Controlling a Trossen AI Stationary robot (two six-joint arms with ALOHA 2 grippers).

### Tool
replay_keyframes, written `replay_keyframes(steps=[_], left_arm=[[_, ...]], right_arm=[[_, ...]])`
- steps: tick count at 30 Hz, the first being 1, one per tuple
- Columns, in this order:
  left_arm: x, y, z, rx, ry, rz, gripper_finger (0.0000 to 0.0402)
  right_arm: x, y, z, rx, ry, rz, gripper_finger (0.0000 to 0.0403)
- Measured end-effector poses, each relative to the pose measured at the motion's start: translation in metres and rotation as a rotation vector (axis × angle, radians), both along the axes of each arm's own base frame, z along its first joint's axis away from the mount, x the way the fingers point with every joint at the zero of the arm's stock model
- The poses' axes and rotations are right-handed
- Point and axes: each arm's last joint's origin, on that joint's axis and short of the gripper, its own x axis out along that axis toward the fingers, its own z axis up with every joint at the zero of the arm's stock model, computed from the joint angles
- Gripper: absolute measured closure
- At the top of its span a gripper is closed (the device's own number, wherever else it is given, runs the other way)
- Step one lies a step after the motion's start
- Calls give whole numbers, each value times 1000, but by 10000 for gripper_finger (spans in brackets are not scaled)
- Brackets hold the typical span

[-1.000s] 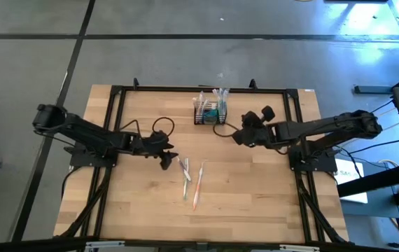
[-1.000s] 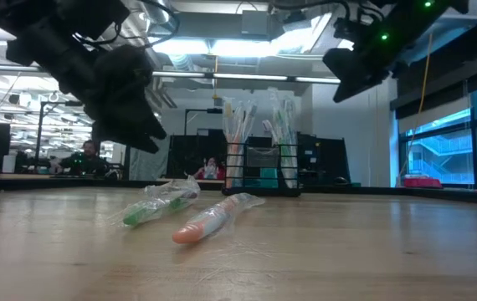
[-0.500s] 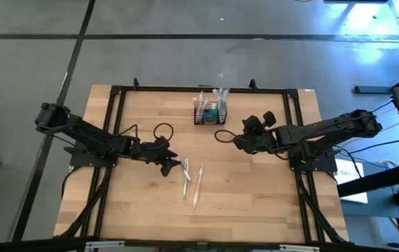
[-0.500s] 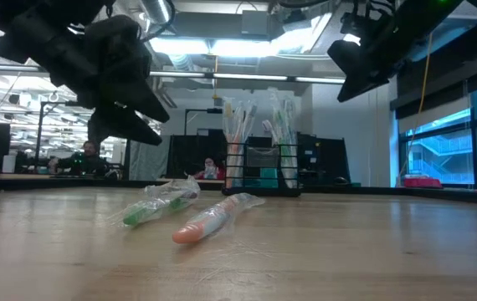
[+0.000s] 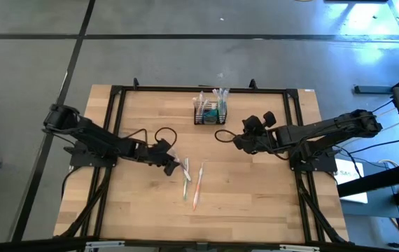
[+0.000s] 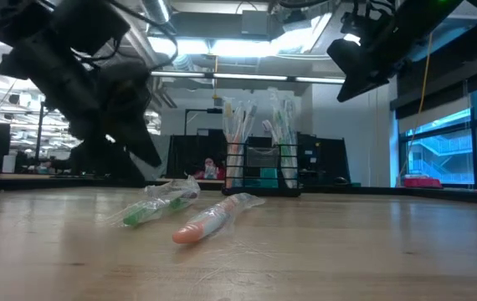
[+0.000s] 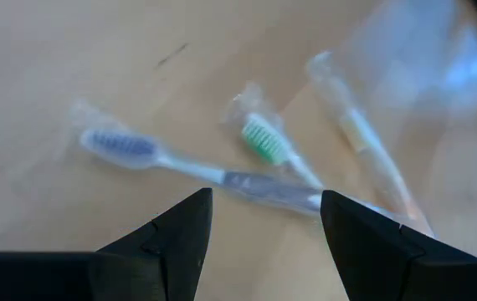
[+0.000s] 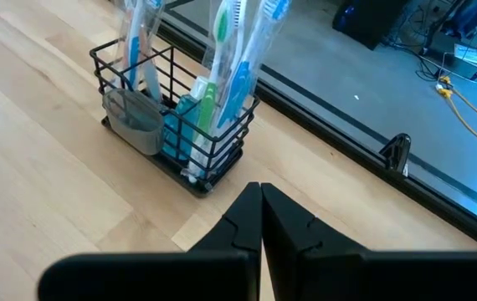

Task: Pick & Place toothbrushing station
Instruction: Put the purple toothbrush in the left section of the wire organizer

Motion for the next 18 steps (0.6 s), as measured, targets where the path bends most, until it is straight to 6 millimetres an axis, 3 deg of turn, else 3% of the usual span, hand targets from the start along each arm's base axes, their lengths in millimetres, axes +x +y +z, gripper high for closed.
replay_keyframes(steps=[11,18], left_arm=[[2,28,-16,32,95,138,180],[4,45,-20,39,121,122,181]], right_arm=[[0,0,0,0,-1,0,394],[0,0,0,1,-3,0,394]])
